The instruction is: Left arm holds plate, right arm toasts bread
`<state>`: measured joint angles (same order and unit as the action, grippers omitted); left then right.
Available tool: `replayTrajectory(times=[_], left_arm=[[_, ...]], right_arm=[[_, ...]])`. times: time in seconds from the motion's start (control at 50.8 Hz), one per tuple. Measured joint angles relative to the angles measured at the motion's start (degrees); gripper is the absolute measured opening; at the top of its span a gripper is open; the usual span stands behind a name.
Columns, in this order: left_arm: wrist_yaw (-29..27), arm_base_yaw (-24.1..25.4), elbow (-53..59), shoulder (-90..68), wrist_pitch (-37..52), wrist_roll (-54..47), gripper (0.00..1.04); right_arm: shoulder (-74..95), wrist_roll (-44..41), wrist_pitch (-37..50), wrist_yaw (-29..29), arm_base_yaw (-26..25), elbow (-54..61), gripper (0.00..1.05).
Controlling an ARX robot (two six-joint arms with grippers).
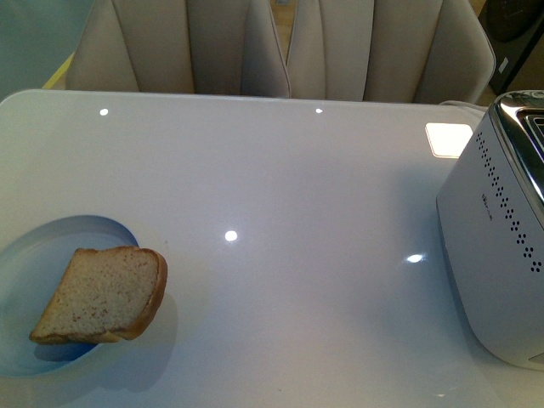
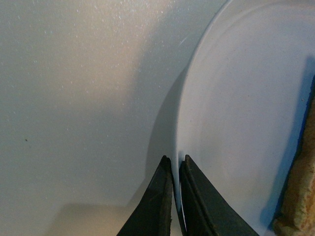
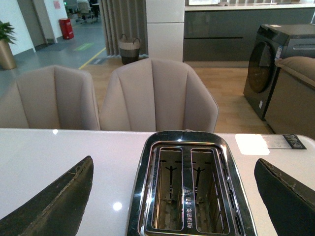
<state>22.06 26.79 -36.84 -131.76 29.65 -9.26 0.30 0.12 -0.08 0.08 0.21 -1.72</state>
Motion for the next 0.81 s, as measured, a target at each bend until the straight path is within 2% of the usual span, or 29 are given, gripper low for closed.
replayTrajectory(times=[0.552, 0.689, 0.808], left_arm=[[4.4, 2.9, 1.6, 10.6, -10.0, 13.7, 0.03], [6.1, 2.5, 2.7, 18.2, -13.9, 17.9, 0.03], [6.5, 0.3, 3.2, 25.2, -17.8, 22.4, 0.03]], right_arm=[[0.0, 0.0, 0.0, 0.0, 0.0, 0.0, 0.96], [0.0, 0.0, 0.0, 0.0, 0.0, 0.0, 0.96], [0.0, 0.0, 0.0, 0.0, 0.0, 0.0, 0.96]])
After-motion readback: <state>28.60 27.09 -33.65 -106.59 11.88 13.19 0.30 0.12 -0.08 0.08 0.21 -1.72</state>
